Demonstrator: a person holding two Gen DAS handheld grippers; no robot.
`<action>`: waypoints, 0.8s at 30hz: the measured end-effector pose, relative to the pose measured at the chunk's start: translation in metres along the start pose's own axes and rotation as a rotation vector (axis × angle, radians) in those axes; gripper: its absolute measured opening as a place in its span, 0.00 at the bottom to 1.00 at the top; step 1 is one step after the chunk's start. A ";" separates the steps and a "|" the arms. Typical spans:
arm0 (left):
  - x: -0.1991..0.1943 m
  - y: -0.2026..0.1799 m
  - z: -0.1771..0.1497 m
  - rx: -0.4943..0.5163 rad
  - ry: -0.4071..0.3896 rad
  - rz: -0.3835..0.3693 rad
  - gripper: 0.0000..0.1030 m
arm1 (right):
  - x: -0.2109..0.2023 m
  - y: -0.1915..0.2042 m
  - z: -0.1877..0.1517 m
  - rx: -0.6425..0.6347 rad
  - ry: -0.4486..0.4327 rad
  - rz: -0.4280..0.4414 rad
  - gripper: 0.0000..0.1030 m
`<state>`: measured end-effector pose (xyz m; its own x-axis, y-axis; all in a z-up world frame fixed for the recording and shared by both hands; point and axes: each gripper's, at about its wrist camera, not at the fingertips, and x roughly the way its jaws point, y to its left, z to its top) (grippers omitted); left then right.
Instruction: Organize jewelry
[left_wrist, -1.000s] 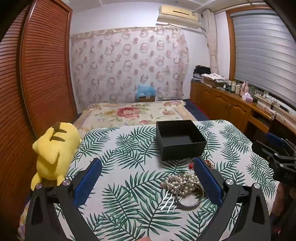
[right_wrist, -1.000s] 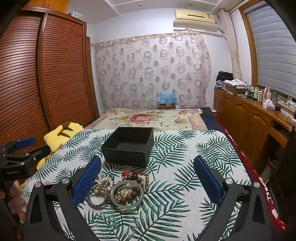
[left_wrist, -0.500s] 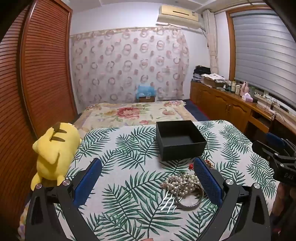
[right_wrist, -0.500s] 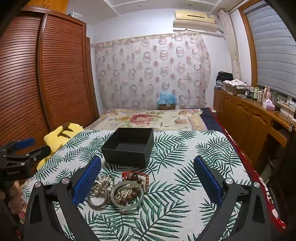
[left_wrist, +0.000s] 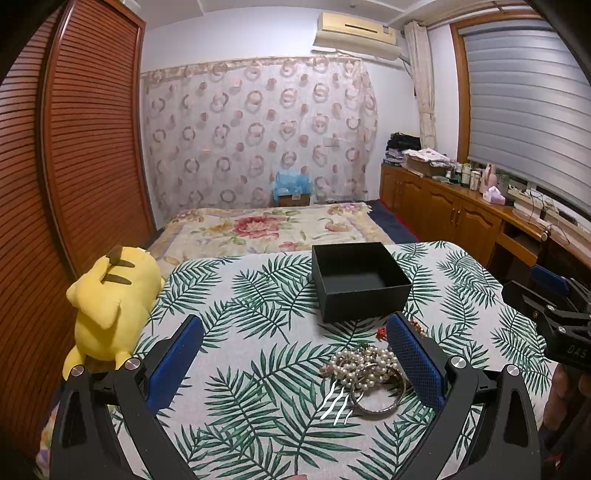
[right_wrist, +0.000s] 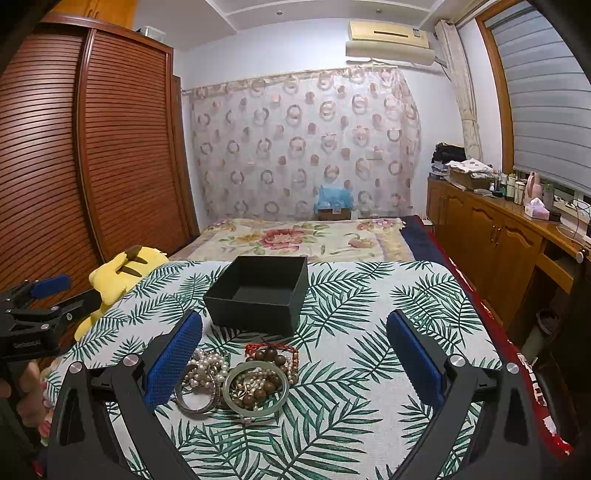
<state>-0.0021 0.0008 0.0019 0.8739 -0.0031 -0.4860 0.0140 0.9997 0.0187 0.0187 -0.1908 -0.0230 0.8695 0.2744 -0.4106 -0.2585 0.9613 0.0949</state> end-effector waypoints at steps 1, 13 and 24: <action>0.000 0.000 0.000 0.000 0.000 0.001 0.93 | 0.000 0.000 0.000 0.000 0.000 0.000 0.98; 0.000 0.000 0.000 0.000 -0.003 0.001 0.93 | -0.001 0.000 0.000 0.000 -0.004 0.001 0.98; -0.001 0.000 0.000 0.001 -0.005 0.001 0.93 | -0.002 0.003 0.001 0.000 -0.004 0.002 0.98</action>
<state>-0.0029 0.0006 0.0020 0.8764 -0.0019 -0.4815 0.0132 0.9997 0.0200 0.0170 -0.1888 -0.0210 0.8708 0.2764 -0.4065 -0.2601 0.9608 0.0960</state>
